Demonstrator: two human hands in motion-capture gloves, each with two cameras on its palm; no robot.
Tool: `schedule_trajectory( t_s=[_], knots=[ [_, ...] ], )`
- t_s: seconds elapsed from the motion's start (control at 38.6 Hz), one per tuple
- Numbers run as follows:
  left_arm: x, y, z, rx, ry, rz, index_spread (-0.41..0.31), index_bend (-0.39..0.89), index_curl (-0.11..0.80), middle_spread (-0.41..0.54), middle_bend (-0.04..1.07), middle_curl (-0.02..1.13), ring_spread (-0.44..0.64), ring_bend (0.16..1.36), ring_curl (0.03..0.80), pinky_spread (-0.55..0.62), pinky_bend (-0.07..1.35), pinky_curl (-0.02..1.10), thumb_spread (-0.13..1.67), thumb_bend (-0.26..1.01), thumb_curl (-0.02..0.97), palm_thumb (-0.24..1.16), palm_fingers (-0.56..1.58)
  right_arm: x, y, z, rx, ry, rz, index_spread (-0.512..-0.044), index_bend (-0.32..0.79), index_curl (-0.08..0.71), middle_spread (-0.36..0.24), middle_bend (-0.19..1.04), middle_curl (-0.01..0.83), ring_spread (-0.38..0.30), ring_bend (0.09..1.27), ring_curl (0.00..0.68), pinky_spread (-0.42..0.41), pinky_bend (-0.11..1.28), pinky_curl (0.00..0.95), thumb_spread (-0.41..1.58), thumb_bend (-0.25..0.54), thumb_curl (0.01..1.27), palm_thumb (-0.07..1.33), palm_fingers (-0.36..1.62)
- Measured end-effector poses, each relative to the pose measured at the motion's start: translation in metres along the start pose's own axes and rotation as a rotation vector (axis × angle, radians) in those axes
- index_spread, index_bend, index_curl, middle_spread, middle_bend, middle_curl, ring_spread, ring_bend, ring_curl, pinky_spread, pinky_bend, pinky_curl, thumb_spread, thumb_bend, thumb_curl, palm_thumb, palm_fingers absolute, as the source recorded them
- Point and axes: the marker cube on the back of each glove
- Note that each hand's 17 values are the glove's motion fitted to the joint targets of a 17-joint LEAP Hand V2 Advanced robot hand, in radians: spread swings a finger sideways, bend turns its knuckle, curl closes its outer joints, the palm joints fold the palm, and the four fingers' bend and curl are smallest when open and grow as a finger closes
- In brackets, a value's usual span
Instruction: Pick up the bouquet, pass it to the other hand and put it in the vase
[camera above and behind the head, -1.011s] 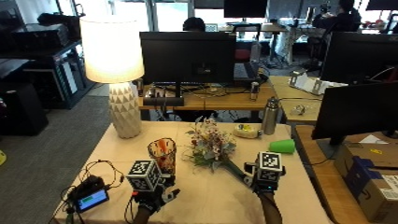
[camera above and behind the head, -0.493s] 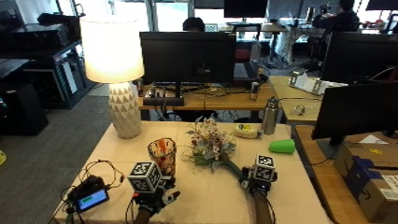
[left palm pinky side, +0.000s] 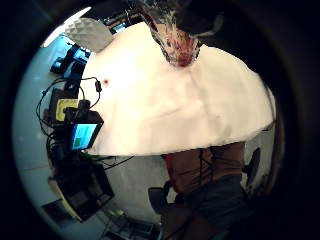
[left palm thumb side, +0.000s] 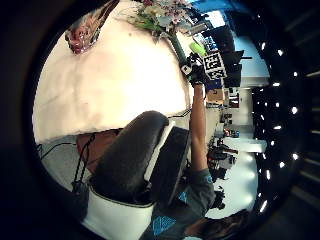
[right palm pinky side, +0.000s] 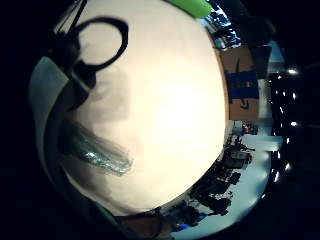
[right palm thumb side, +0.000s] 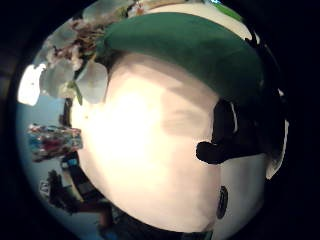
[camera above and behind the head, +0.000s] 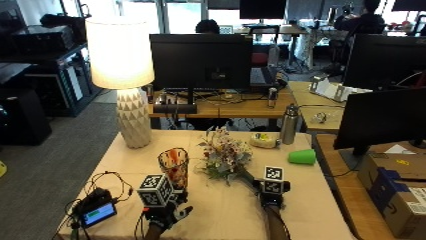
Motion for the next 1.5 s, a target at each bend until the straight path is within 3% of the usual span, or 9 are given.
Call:
schedule_trajectory(
  t_s=[0.13, 0.16, 0.18, 0.26, 0.44, 0.78, 1.22, 1.37, 1.5],
  knots=[
    [-0.001, -0.002, 0.001, 0.003, 0.001, 0.003, -0.091, 0.12, 0.239, 0.123, 0.19, 0.34, 0.39, 0.59, 0.275, 0.45, 0.55, 0.34, 1.01, -0.03, 0.253, -0.01, 0.15, -0.002, 0.003, 0.001, 0.049, 0.017, 0.032, -0.264, 0.25, 0.296, -0.071, 0.24, 0.354, -0.041, 0.42, 0.312, 0.114, 0.54, 0.331, 1.22, 0.16, 0.39, 0.8, 0.93],
    [-0.001, -0.003, 0.002, 0.001, 0.001, 0.002, -0.091, 0.12, 0.239, 0.123, 0.19, 0.34, 0.39, 0.59, 0.275, 0.45, 0.55, 0.34, 1.01, -0.03, 0.253, -0.01, 0.15, -0.002, 0.004, 0.0, 0.072, 0.018, 0.043, -0.264, 0.11, 0.263, -0.104, 0.32, 0.385, -0.096, 0.54, 0.356, 0.007, 0.6, 0.358, 1.18, 0.155, 0.4, 0.82, 1.15],
    [-0.002, -0.003, 0.002, -0.001, 0.002, 0.0, -0.091, 0.12, 0.239, 0.123, 0.19, 0.34, 0.39, 0.59, 0.275, 0.45, 0.55, 0.34, 1.01, -0.03, 0.253, -0.01, 0.15, -0.002, 0.005, 0.0, 0.097, 0.018, 0.052, -0.264, 0.07, 0.249, -0.116, 0.32, 0.387, -0.118, 0.57, 0.355, -0.038, 0.62, 0.356, 1.16, 0.152, 0.41, 0.83, 1.2],
    [-0.002, -0.005, 0.002, -0.005, 0.007, -0.008, -0.091, 0.12, 0.239, 0.123, 0.19, 0.34, 0.39, 0.59, 0.275, 0.45, 0.55, 0.34, 1.01, -0.03, 0.253, -0.01, 0.15, -0.003, 0.004, 0.003, 0.167, 0.004, 0.066, -0.27, 0.1, 0.259, -0.15, 0.42, 0.435, -0.154, 0.69, 0.417, -0.134, 0.65, 0.388, 0.99, 0.138, 0.47, 0.9, 1.37],
    [0.005, -0.021, 0.0, 0.028, 0.03, -0.001, -0.088, 0.12, 0.238, 0.123, 0.19, 0.34, 0.39, 0.59, 0.276, 0.44, 0.55, 0.34, 1.01, -0.03, 0.253, -0.01, 0.15, -0.004, 0.007, -0.004, 0.22, -0.103, 0.076, -0.272, 0.14, 0.288, -0.174, 0.55, 0.507, -0.185, 0.86, 0.503, -0.229, 0.7, 0.437, 0.82, 0.072, 0.53, 0.92, 1.39],
    [0.071, -0.069, -0.034, 0.199, 0.17, 0.119, -0.084, 0.12, 0.239, 0.123, 0.19, 0.34, 0.38, 0.59, 0.276, 0.42, 0.57, 0.35, 1.02, -0.02, 0.257, 0.0, 0.17, -0.013, 0.027, -0.073, 0.349, -0.522, 0.052, -0.274, 0.17, 0.347, -0.19, 0.64, 0.563, -0.194, 0.96, 0.549, -0.275, 0.78, 0.482, 0.69, -0.006, 0.61, 0.96, 1.34],
    [0.166, -0.134, -0.09, 0.299, 0.877, 0.325, -0.057, 0.11, 0.234, 0.085, 0.21, 0.35, 0.28, 0.63, 0.289, 0.33, 0.57, 0.35, 1.01, 0.0, 0.3, 0.16, 0.33, -0.061, 0.071, -0.163, 0.427, -1.236, -0.282, -0.27, 0.17, 0.405, -0.194, 0.66, 0.589, -0.197, 0.99, 0.557, -0.283, 0.81, 0.493, 0.65, -0.024, 0.67, 0.97, 1.32],
    [0.2, -0.134, -0.106, 0.305, 1.045, 0.342, -0.021, 0.09, 0.223, 0.058, 0.24, 0.36, 0.21, 0.66, 0.301, 0.28, 0.55, 0.36, 0.99, 0.01, 0.329, 0.28, 0.41, -0.081, 0.083, -0.178, 0.505, -1.4, -0.537, -0.273, 0.16, 0.418, -0.194, 0.67, 0.594, -0.197, 0.99, 0.556, -0.284, 0.81, 0.494, 0.64, -0.025, 0.69, 0.96, 1.31],
    [0.219, -0.139, -0.114, 0.367, 1.073, 0.362, -0.004, 0.09, 0.214, 0.029, 0.24, 0.37, 0.15, 0.67, 0.307, 0.22, 0.55, 0.36, 0.97, 0.01, 0.349, 0.36, 0.46, -0.089, 0.092, -0.175, 0.385, -1.456, -0.474, -0.274, 0.16, 0.428, -0.195, 0.66, 0.597, -0.196, 0.99, 0.555, -0.283, 0.81, 0.496, 0.64, -0.025, 0.7, 0.96, 1.3]
  ],
)
